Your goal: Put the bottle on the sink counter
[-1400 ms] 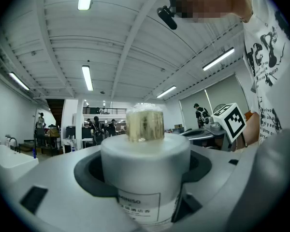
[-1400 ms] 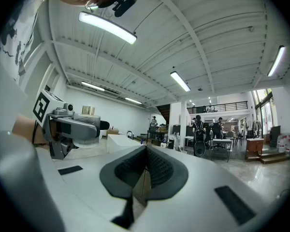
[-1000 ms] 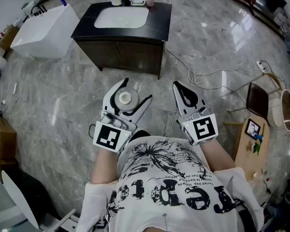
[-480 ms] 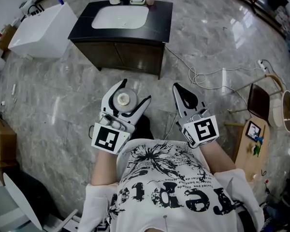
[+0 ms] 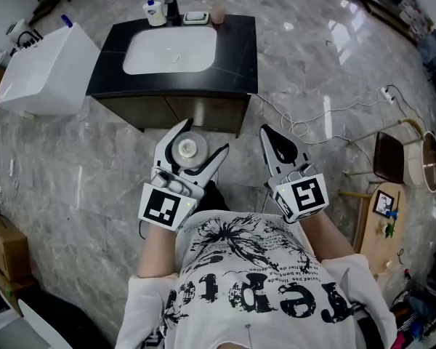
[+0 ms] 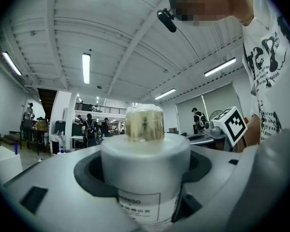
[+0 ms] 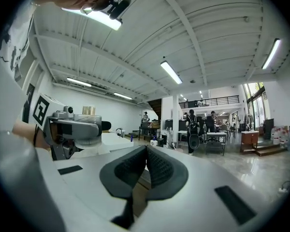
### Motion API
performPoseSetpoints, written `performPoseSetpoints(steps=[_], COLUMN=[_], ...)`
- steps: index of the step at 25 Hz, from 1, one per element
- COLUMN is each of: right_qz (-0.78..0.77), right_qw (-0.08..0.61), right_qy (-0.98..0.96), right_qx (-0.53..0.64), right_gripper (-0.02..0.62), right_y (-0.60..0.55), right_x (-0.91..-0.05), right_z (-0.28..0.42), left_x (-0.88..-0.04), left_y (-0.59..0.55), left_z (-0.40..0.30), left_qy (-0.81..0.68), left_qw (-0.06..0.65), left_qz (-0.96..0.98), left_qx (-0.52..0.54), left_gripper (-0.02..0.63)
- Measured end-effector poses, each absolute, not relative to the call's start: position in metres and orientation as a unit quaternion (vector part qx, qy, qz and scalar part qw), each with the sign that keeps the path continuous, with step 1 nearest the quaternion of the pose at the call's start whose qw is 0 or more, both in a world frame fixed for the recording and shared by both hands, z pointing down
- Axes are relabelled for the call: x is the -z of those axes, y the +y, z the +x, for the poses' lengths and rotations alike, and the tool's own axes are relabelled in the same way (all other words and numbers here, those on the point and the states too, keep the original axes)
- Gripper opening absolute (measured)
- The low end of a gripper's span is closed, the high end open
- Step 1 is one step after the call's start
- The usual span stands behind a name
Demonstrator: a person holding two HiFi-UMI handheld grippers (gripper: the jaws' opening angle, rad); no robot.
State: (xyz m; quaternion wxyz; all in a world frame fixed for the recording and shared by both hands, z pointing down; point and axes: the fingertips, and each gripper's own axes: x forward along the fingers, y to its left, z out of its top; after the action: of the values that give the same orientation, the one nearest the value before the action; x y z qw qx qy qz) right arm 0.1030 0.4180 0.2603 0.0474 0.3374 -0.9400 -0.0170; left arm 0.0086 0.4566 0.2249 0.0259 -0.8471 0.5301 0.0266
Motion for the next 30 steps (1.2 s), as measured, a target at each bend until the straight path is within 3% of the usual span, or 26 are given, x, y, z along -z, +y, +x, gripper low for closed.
performPoseSetpoints(steps=[7, 13, 30], right_qz=[0.392, 0.431, 0.427], right_qw=[0.039, 0.046, 0.084], right_qy=[-0.919, -0.901, -0.898], right_qx=[-0.007, -0.028, -0.07], right_gripper=[0.014, 0.014, 0.014], right_y=[0.284, 0.203, -0.039], right_x=[-0.256, -0.262, -0.317], right_z=[0.021, -0.009, 0.024], left_x=[-0.219, -0.224, -0.296], left_y=[0.318, 0.226, -0.028], left_z=[-0.077, -0.107, -0.061], left_qy=[0.483, 0.447, 0.424], left_qw=[0.031, 0.02, -0.008], left_qz=[-0.875, -0.894, -0.906], left_qx=[-0.027, -0.021, 0.015], left_gripper=[0.35, 0.35, 0.35])
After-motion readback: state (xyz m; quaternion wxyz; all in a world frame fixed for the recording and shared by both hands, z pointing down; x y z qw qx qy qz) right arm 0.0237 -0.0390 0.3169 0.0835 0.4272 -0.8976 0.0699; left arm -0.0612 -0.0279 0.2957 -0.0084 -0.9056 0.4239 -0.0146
